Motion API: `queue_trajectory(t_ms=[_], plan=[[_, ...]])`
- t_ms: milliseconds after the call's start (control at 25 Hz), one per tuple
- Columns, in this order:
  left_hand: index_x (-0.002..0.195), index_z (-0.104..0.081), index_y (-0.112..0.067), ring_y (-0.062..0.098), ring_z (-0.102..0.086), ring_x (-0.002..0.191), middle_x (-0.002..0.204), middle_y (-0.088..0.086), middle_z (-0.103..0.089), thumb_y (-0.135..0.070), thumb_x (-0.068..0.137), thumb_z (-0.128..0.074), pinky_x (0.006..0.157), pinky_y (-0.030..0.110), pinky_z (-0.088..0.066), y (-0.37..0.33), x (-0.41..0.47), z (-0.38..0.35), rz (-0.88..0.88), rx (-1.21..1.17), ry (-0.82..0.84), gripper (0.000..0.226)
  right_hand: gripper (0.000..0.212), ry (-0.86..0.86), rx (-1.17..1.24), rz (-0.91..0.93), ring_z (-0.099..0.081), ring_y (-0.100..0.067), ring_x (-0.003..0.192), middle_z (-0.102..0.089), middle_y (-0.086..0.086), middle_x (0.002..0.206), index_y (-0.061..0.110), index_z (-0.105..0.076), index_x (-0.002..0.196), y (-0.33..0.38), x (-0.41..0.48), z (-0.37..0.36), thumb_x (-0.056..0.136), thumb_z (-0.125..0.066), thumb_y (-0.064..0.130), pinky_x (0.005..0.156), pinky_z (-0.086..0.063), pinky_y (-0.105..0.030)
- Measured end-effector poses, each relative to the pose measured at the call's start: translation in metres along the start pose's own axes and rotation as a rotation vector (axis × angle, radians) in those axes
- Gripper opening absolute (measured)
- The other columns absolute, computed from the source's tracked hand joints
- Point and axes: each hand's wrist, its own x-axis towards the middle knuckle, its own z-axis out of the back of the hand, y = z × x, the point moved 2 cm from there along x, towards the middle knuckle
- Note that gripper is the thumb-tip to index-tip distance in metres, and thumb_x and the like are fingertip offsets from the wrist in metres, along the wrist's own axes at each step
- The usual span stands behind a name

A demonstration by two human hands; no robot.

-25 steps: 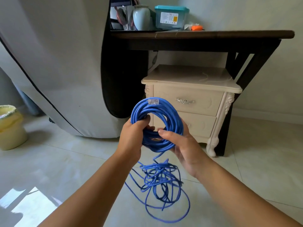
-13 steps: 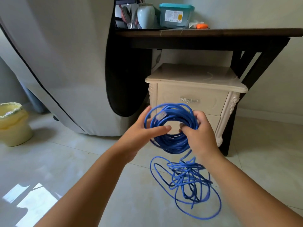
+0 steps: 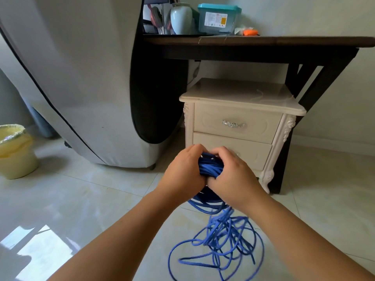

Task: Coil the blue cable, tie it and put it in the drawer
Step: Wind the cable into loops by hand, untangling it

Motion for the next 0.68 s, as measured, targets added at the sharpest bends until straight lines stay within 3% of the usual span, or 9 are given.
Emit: queue_trajectory(t_ms=[80, 200, 360, 440, 520, 680], plan=[[0.116, -0.060, -0.022, 0.012, -0.059, 0.093, 0.107, -0.006, -0.062, -0.004, 0.078, -0.068, 0.080, 0.028, -0.052, 0.000, 0.000, -0.002, 0.040, -0.086, -0.023, 0.042, 0.054, 0.058, 0.162, -0.064, -0.054, -0.004, 0.098, -0.051, 0.013, 0.117, 0.034, -0.046, 0.121, -0.004, 0.000, 0.001, 0.075, -0.068, 0.016, 0.082, -0.044, -0.022], [0.124, -0.061, -0.023, 0.008, -0.063, 0.095, 0.111, -0.007, -0.066, -0.001, 0.080, -0.070, 0.081, 0.018, -0.050, 0.004, 0.001, -0.003, 0.143, -0.215, -0.048, 0.050, 0.090, 0.202, 0.397, -0.116, -0.058, 0.003, 0.108, -0.046, 0.019, 0.129, 0.048, -0.027, 0.136, -0.013, 0.000, 0.008, 0.067, -0.080, 0.023, 0.088, -0.051, -0.021], [0.100, -0.067, -0.022, 0.005, -0.066, 0.069, 0.083, -0.003, -0.070, 0.001, 0.082, -0.071, 0.062, 0.018, -0.051, 0.006, 0.002, 0.006, 0.279, -0.481, -0.142, 0.030, 0.107, 0.271, 0.576, -0.145, -0.065, 0.003, 0.102, -0.062, 0.014, 0.120, 0.047, -0.020, 0.144, -0.019, 0.002, 0.017, 0.060, -0.084, 0.031, 0.083, -0.051, -0.017], [0.095, -0.067, -0.023, 0.017, -0.069, 0.071, 0.080, 0.002, -0.072, 0.001, 0.083, -0.071, 0.066, 0.030, -0.057, 0.005, 0.004, 0.012, 0.333, -0.654, -0.218, 0.028, 0.116, 0.265, 0.653, -0.148, -0.062, 0.004, 0.110, -0.058, 0.015, 0.129, 0.051, -0.015, 0.146, -0.019, 0.002, 0.017, 0.057, -0.088, 0.041, 0.098, -0.048, -0.025], [0.096, -0.067, -0.021, 0.023, -0.065, 0.071, 0.078, 0.004, -0.069, -0.001, 0.083, -0.071, 0.069, 0.036, -0.054, 0.008, 0.006, 0.017, 0.381, -0.797, -0.292, 0.025, 0.129, 0.256, 0.698, -0.152, -0.053, 0.000, 0.125, -0.041, 0.016, 0.147, 0.057, -0.009, 0.146, -0.019, 0.002, 0.015, 0.046, -0.090, 0.060, 0.113, -0.037, -0.039], [0.097, -0.066, -0.013, 0.017, -0.052, 0.065, 0.069, 0.004, -0.058, 0.001, 0.084, -0.067, 0.063, 0.033, -0.047, 0.011, 0.006, 0.014, 0.475, -0.972, -0.324, 0.019, 0.135, 0.296, 0.760, -0.163, -0.048, 0.003, 0.128, -0.042, 0.023, 0.146, 0.057, -0.002, 0.148, -0.018, 0.001, 0.009, 0.044, -0.088, 0.065, 0.117, -0.029, -0.047]])
